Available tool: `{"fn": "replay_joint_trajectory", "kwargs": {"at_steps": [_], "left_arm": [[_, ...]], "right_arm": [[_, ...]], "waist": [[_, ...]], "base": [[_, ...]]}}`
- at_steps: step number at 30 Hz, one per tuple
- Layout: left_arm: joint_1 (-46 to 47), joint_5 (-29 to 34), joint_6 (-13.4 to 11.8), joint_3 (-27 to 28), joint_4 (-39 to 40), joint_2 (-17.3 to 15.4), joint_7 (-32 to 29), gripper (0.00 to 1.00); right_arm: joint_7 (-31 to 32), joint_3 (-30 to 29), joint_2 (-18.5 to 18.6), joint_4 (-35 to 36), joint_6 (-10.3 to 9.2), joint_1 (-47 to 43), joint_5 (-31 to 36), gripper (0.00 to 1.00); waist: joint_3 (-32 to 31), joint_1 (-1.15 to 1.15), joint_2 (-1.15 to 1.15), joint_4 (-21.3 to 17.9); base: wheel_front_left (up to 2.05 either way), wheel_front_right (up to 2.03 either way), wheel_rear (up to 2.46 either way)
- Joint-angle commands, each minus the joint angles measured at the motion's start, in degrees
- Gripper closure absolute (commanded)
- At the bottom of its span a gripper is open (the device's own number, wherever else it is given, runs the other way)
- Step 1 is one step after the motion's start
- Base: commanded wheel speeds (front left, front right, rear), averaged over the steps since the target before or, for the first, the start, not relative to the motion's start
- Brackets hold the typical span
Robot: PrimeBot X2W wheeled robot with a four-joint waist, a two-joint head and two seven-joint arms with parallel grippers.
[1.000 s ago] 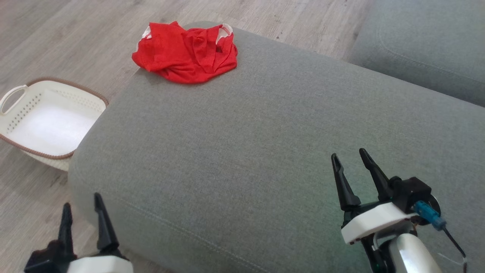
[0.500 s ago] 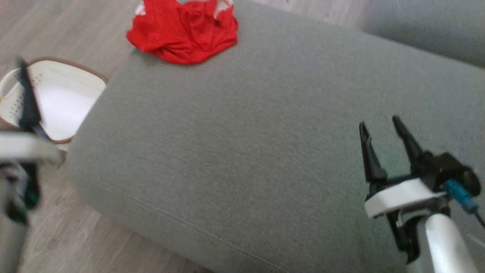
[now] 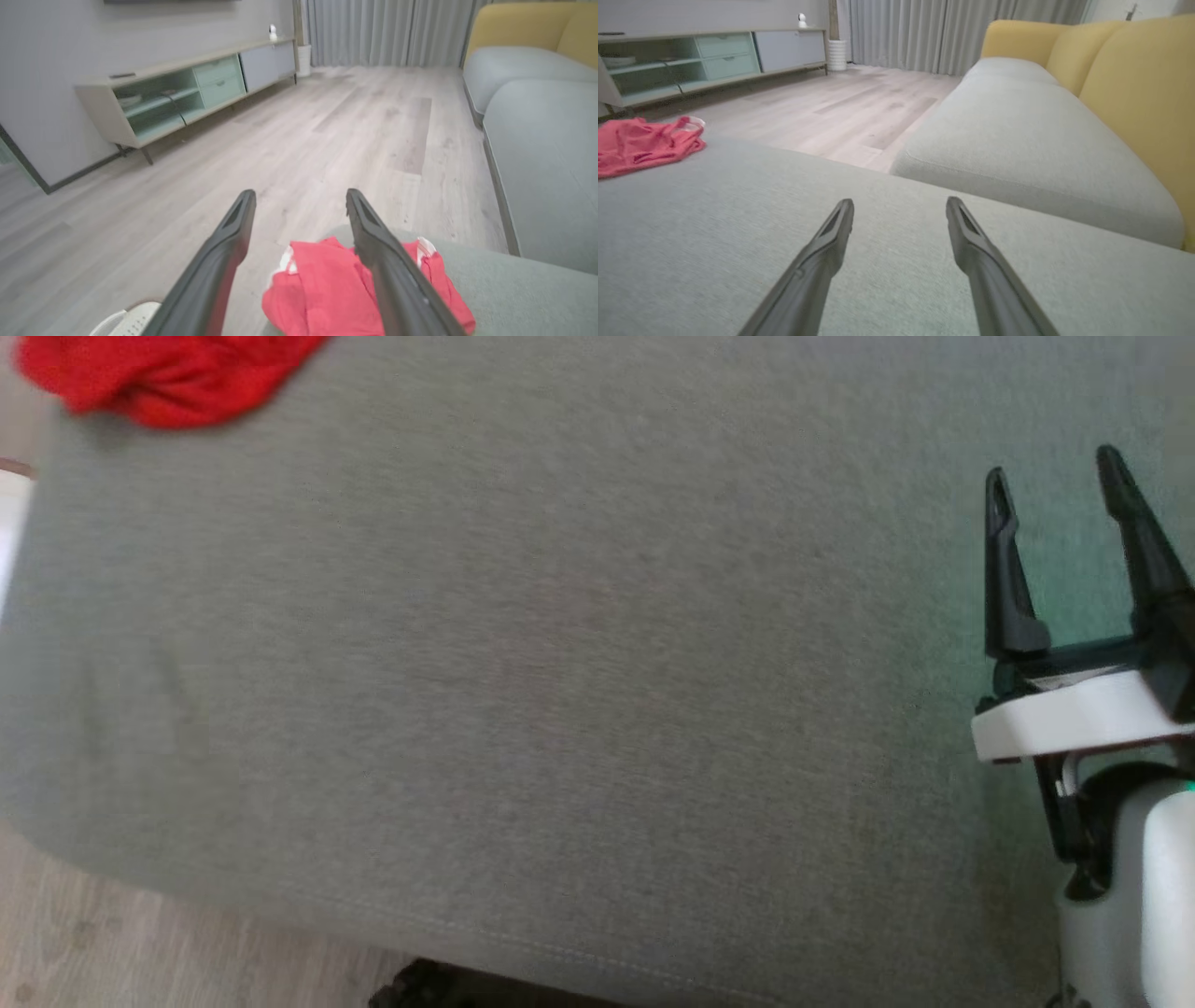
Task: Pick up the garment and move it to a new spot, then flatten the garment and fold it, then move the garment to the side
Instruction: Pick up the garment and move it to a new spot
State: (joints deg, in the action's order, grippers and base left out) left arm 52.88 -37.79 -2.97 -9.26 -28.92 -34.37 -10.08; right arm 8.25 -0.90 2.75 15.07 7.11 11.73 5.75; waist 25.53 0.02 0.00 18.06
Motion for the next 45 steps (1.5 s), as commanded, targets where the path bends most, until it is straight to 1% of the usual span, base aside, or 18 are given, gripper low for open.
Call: {"fn": "replay_joint_trajectory", "kwargs": {"at_steps": [1,8,13,17,18,19,20,21,22,28,31,33,37,38,40,45], "left_arm": [[2.6,-0.2,0.1,1.9,-0.7,-2.7,-0.6,0.0],[5.6,-1.2,2.4,0.1,-11.2,-0.2,-1.8,0.0],[7.0,-2.5,4.3,-0.6,-18.2,1.4,-3.3,0.0],[8.0,-3.5,6.1,-0.9,-22.0,2.0,-4.6,0.0],[8.3,-3.6,6.4,-1.1,-22.6,2.1,-4.9,0.03],[8.5,-3.6,6.7,-1.3,-23.2,2.1,-5.1,0.24],[8.6,-3.5,6.9,-1.5,-23.7,2.2,-5.1,0.53],[8.9,-3.3,7.1,-1.8,-24.1,2.2,-4.6,0.88],[9.3,-3.1,7.2,-1.9,-24.4,2.1,-4.4,1.0],[11.0,-1.6,8.0,-3.2,-25.1,0.9,-2.0,1.0],[11.7,0.7,8.7,-5.4,-24.2,-0.4,-0.9,1.0],[12.4,1.4,9.3,-6.8,-23.1,-0.3,-0.6,1.0],[13.1,2.1,10.1,-10.4,-19.2,1.4,-1.5,1.0],[13.1,2.1,10.1,-10.4,-19.2,1.4,-1.5,1.0],[13.0,1.3,10.3,-12.0,-16.5,2.9,-2.2,1.0],[10.7,-3.1,10.4,-18.4,-5.6,5.8,-5.0,1.0]], "right_arm": [[0.6,1.3,0.1,3.0,0.37,1.4,0.7,0.0],[1.8,0.8,0.1,6.9,0.37,1.0,1.7,0.0],[1.8,0.8,0.1,8.1,0.37,1.4,1.8,0.0],[1.7,0.6,0.1,8.3,0.37,2.0,1.6,0.0],[1.6,0.6,0.1,8.3,0.37,2.1,1.6,0.0],[1.5,0.6,0.1,8.2,0.37,2.2,1.4,0.0],[1.3,0.6,0.1,8.1,0.37,2.3,1.2,0.0],[1.1,0.5,0.1,7.9,0.37,2.5,1.0,0.0],[0.9,0.5,0.1,7.6,0.37,2.6,0.8,0.0],[-1.5,0.1,0.1,4.4,0.37,3.1,-1.5,0.0],[-3.1,-0.2,0.1,1.9,0.37,3.1,-3.1,0.0],[-4.1,-0.6,0.1,0.0,0.37,2.9,-4.2,0.0],[-6.4,-1.7,0.1,-4.9,0.37,1.9,-6.5,0.0],[-6.4,-1.7,0.1,-4.9,0.37,1.9,-6.5,0.0],[-7.6,-2.3,0.1,-7.2,0.37,1.2,-7.5,0.0],[-10.0,-3.3,0.1,-12.2,0.37,-1.4,-10.1,0.0]], "waist": [[6.5,-0.02,0.0,-5.1],[11.9,-0.02,0.0,-7.5],[13.5,-0.02,0.0,-8.3],[13.8,-0.02,0.0,-8.7],[13.8,-0.02,0.0,-8.8],[13.8,-0.02,0.0,-8.8],[13.8,-0.02,0.0,-8.9],[13.7,-0.02,0.0,-9.0],[13.5,-0.02,0.0,-9.0],[9.8,-0.02,0.0,-9.7],[6.3,-0.02,0.0,-10.4],[3.7,-0.02,0.0,-10.9],[-2.6,-0.02,0.0,-12.1],[-2.6,-0.02,0.0,-12.1],[-5.7,-0.02,0.0,-12.9],[-12.7,-0.02,0.0,-15.1]], "base": [[0.0,0.0,0.0],[0.0,0.0,0.0],[0.0,0.0,0.0],[0.0,0.0,0.0],[0.0,0.0,0.0],[0.0,0.0,0.0],[0.0,0.0,0.0],[0.0,0.0,0.0],[0.0,0.0,0.0],[0.0,0.0,0.0],[0.0,0.0,0.0],[0.0,0.0,0.0],[0.0,0.0,0.0],[0.0,0.0,0.0],[0.0,0.0,0.0],[0.0,0.0,0.0]]}}
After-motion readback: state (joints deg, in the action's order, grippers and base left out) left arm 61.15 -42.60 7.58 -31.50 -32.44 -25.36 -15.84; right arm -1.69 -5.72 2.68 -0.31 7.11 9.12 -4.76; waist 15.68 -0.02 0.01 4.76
